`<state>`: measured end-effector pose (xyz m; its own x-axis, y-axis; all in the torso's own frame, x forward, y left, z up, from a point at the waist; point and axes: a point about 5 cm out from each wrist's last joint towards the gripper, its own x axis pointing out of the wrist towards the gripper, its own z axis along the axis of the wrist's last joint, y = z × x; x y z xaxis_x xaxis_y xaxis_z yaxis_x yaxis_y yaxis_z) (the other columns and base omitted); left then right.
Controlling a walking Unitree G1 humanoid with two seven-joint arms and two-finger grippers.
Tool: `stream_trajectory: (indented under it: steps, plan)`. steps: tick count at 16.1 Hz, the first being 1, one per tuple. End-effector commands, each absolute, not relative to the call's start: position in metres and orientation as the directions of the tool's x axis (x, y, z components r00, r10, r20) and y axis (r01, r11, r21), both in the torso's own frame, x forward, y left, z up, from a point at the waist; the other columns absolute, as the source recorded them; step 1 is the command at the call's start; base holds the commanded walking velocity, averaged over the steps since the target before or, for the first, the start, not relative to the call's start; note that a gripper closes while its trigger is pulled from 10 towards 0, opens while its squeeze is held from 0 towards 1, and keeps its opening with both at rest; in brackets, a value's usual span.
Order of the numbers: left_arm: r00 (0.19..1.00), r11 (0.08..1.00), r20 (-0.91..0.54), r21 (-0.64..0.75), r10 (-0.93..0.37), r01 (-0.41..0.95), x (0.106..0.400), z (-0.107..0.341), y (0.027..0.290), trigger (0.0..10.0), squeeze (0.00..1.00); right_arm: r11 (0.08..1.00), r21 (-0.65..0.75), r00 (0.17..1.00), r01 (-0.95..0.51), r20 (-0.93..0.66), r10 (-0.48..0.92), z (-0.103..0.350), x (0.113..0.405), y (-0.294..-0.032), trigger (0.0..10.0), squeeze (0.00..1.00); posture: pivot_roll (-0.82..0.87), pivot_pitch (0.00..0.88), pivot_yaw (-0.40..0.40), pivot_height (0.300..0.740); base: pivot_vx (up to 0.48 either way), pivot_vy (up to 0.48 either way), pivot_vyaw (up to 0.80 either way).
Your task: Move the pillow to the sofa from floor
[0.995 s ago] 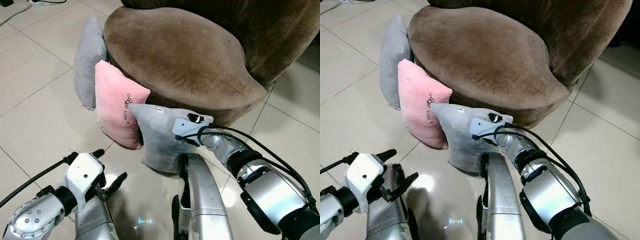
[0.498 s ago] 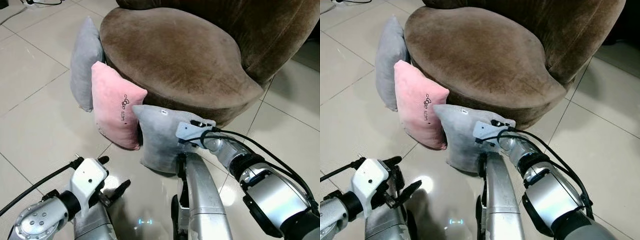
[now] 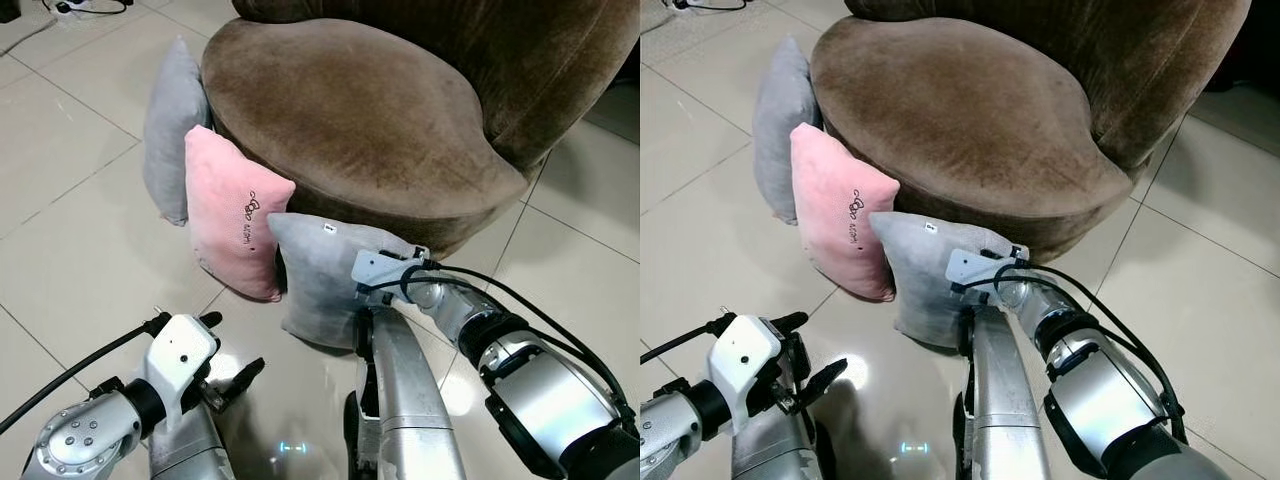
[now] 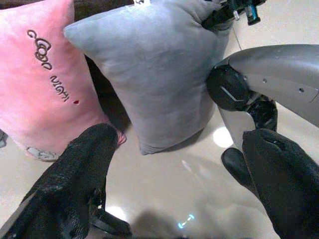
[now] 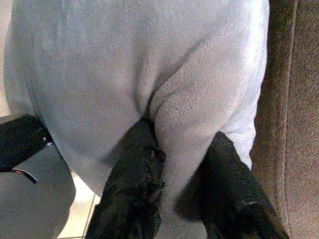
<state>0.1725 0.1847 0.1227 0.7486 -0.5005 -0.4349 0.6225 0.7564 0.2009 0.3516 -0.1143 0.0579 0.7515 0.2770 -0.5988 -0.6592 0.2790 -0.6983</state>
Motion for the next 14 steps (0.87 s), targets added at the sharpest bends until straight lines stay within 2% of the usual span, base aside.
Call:
stream_trajectory:
  steps: [1, 9, 12, 14]
  plan:
    - [0.733, 0.754, -0.447, 0.175, -0.513, 0.634, 0.170, 0.119, 0.182, 10.0, 0.39, 0.258, -0.668, 0.716, -0.698, -0.646, 0.265, 0.045, 0.343, -0.118, 0.0, 0.00, -0.01, 0.145, -0.080, 0.481, 0.000, 0.000, 0.00]
    - [0.757, 0.777, -0.424, 0.171, -0.497, 0.606, 0.178, 0.114, 0.178, 10.0, 0.39, 0.261, -0.674, 0.722, -0.692, -0.640, 0.263, 0.042, 0.341, -0.119, 0.0, 0.00, -0.01, 0.096, -0.065, 0.481, 0.000, 0.000, 0.00]
    - [0.767, 0.780, -0.407, 0.178, -0.496, 0.599, 0.185, 0.113, 0.175, 10.0, 0.40, 0.336, -0.687, 0.765, -0.644, -0.582, 0.275, 0.054, 0.349, -0.121, 0.0, 0.00, 0.00, 0.063, -0.057, 0.481, 0.000, 0.000, 0.00]
    - [0.787, 0.795, -0.386, 0.185, -0.482, 0.578, 0.189, 0.113, 0.172, 10.0, 0.39, 0.427, -0.664, 0.789, -0.613, -0.538, 0.296, 0.061, 0.353, -0.122, 0.0, 0.00, 0.00, 0.019, -0.054, 0.481, 0.000, 0.000, 0.00]
